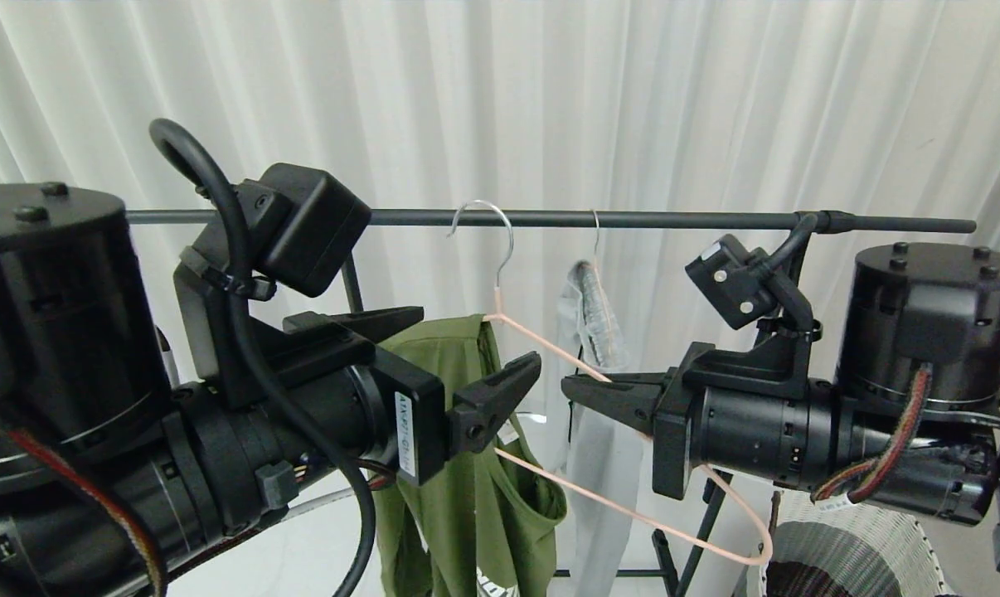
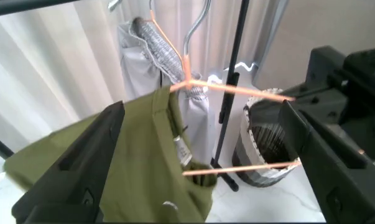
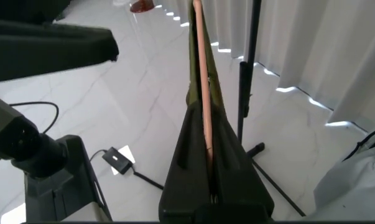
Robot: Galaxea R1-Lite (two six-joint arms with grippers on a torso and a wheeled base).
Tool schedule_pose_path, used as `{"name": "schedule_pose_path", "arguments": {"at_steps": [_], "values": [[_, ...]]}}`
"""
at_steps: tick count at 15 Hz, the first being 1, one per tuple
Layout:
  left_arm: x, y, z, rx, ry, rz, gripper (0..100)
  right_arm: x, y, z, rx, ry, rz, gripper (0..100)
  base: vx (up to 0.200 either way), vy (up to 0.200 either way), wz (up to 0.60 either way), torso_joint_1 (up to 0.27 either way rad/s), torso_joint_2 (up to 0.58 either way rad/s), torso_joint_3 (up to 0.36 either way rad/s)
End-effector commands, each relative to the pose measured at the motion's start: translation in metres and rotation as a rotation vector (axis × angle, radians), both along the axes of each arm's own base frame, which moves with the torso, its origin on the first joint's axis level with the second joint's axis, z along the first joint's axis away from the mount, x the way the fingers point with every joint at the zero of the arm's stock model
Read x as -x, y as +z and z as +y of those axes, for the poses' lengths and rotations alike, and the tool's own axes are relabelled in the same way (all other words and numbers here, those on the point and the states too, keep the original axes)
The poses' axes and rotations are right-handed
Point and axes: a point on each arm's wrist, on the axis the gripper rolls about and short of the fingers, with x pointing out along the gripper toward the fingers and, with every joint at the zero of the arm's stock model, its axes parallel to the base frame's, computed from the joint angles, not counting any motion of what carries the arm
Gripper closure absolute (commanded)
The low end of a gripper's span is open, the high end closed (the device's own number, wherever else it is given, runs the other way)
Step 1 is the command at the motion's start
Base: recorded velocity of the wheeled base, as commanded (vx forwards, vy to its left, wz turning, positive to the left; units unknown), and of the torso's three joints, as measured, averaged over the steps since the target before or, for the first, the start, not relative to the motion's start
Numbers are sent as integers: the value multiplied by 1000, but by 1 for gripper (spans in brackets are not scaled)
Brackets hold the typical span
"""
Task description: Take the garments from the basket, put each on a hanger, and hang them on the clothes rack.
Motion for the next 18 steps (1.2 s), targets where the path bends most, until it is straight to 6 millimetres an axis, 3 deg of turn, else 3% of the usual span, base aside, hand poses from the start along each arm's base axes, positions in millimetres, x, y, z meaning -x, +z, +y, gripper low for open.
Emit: {"name": "schedule_pose_path", "arguments": {"at_steps": [1,7,12,18], "values": [[0,1,2,4,7,-3,0,-1,6,-4,-35,-11,-28,100,0,0,0,0,0,0],[-12,-17,33,-181,104,-167,0,-3,14,-24,-79,-63,-73,100,0,0,0,0,0,0],[-19,-36,49,-332,160,-298,0,7,6,-38,-53,-58,-77,100,0,0,0,0,0,0],[-30,-39,40,-477,118,-368,0,15,7,-41,-64,-37,-113,100,0,0,0,0,0,0]]}}
